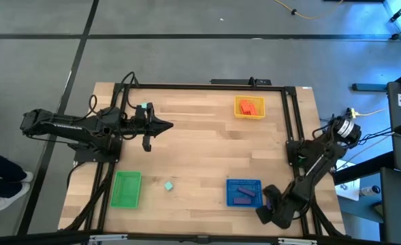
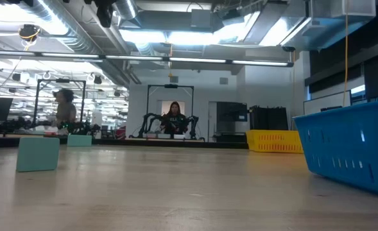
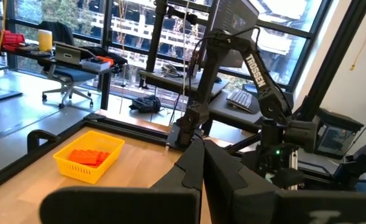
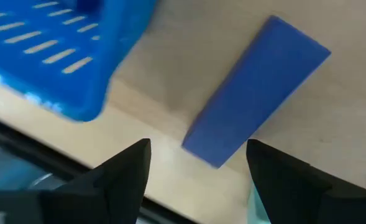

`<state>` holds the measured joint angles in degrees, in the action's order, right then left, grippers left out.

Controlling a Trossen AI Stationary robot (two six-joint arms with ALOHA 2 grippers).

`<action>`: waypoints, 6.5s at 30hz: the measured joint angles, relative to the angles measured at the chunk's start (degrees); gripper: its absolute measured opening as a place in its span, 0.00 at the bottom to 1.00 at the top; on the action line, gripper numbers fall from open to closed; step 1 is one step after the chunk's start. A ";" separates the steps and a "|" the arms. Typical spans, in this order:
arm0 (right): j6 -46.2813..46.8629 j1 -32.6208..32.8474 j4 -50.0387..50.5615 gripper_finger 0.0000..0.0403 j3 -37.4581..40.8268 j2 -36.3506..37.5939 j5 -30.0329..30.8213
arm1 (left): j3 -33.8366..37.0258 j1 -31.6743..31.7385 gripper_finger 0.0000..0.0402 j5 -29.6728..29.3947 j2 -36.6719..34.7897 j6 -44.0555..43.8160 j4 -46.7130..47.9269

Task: Sort & place blocks by color
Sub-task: Put the purple block into the blue bin, then put the top blue block into the green bin

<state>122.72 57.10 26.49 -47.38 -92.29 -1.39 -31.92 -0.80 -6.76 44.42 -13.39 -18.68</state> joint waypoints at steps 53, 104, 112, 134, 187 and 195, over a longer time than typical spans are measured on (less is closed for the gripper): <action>-10.56 4.92 12.52 0.26 -2.34 16.31 -5.03 | 0.02 0.02 0.00 -0.20 0.02 -1.42 -0.26; -103.86 -58.07 -36.66 0.26 -8.94 18.80 -3.04 | -11.02 0.48 0.00 7.32 14.58 0.42 -4.44; -103.16 -58.07 -35.64 0.26 -8.94 18.80 -3.43 | -11.02 0.48 0.00 7.30 14.57 0.43 -4.44; -65.64 -24.84 10.65 0.26 -8.90 17.17 -10.06 | -11.02 0.90 0.00 7.38 14.56 2.50 -4.26; -65.91 -23.61 9.26 0.45 -8.85 -2.33 -13.37 | -11.02 0.90 0.00 6.25 14.56 3.34 -4.07; -66.71 -23.61 9.48 0.46 -8.85 -0.98 -13.72 | -11.04 0.90 0.00 6.23 14.56 3.32 -4.05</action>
<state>56.00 33.50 35.97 -56.23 -93.28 -15.11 -42.96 0.10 -0.54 58.98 -10.07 -22.72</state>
